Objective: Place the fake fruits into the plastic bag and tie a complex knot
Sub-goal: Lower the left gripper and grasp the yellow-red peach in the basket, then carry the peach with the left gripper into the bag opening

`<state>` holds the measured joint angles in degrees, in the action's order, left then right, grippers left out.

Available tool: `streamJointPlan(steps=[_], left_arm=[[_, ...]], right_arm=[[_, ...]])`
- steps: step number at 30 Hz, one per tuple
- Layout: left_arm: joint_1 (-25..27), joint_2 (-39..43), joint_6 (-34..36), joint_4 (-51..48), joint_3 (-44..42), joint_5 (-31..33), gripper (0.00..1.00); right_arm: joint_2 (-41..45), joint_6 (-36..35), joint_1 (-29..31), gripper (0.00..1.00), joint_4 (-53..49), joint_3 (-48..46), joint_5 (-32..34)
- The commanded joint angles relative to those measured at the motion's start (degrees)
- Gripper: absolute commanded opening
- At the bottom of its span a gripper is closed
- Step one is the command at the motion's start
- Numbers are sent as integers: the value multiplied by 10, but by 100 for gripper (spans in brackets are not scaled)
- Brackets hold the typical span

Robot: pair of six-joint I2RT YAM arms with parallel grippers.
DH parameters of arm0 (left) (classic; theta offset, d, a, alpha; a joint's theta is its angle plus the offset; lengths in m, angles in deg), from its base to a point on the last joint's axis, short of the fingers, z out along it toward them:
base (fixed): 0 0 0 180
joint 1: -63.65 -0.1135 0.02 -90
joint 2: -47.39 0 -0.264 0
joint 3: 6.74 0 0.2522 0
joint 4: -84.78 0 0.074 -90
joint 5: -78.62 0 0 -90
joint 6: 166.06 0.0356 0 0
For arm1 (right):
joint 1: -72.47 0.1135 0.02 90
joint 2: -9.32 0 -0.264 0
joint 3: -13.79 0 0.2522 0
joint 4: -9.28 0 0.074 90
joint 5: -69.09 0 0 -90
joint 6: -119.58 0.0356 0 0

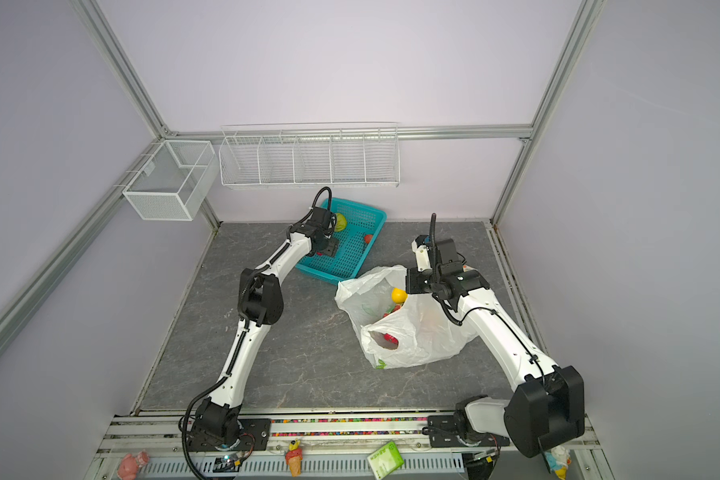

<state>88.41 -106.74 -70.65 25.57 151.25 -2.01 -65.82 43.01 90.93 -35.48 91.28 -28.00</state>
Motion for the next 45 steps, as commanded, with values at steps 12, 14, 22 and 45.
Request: streamJointPlan(steps=[12,14,22,45], left_arm=[[-1,4,12,-9,23,-32,49],[-2,19,6,-12,18,-38,46],[16,175,-17,81,-174,-105,42],[179,810,-135,363,-830,-210,41]], right_arm=[[1,-8,-4,7,-2,-5,5],[3,-7,-5,7,-3,-6,5],[12,-4,-4,7,-3,-10,4],[8,-7,-5,7,-2,-5,2]])
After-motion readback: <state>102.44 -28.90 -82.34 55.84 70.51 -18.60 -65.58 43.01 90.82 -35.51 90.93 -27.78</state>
